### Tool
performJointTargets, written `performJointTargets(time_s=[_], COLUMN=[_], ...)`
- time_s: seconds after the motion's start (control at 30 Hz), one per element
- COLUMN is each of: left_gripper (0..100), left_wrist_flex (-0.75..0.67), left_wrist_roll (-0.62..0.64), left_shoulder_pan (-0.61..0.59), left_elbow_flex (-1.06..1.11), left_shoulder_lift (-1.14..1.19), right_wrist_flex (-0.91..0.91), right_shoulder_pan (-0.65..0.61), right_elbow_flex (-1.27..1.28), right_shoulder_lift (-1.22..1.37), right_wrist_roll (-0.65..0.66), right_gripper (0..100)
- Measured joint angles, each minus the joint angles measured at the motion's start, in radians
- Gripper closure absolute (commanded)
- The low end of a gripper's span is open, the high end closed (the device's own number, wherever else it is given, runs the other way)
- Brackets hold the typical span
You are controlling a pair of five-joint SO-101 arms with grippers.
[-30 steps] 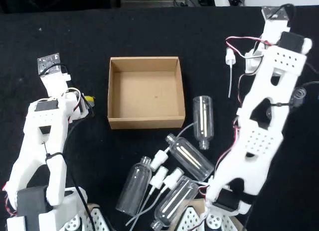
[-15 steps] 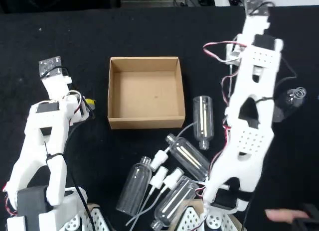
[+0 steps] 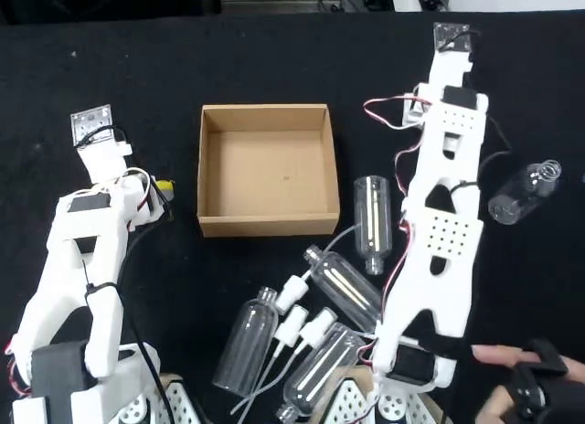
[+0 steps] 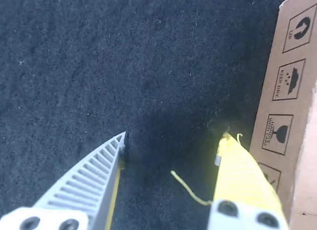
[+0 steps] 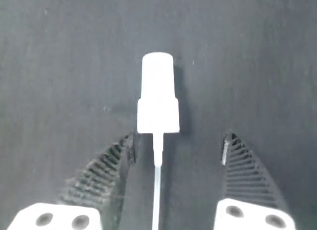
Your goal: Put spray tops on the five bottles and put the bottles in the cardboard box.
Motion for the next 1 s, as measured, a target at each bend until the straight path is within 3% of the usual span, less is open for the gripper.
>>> performJointTargets(time_s=[0.4,0.73,1.0], left_gripper=[73,73,73], left_wrist_flex=[0.000,0.000,0.000], left_wrist_roll=[0.000,0.000,0.000], left_shoulder_pan=[0.000,0.000,0.000], left_elbow_flex=[0.000,0.000,0.000], left_shoulder_lift=[0.000,0.000,0.000], right_wrist_flex=[-0.025,-0.026,-0.023], right_shoulder_pan=[-0.040,-0.044,-0.032], right_elbow_flex=[-0.465,-0.503,-0.503], right_shoulder_lift=[0.338,0.376,0.376], right_wrist_roll=[0.000,0.002,0.000], right_gripper=[76.0,98.5,98.8])
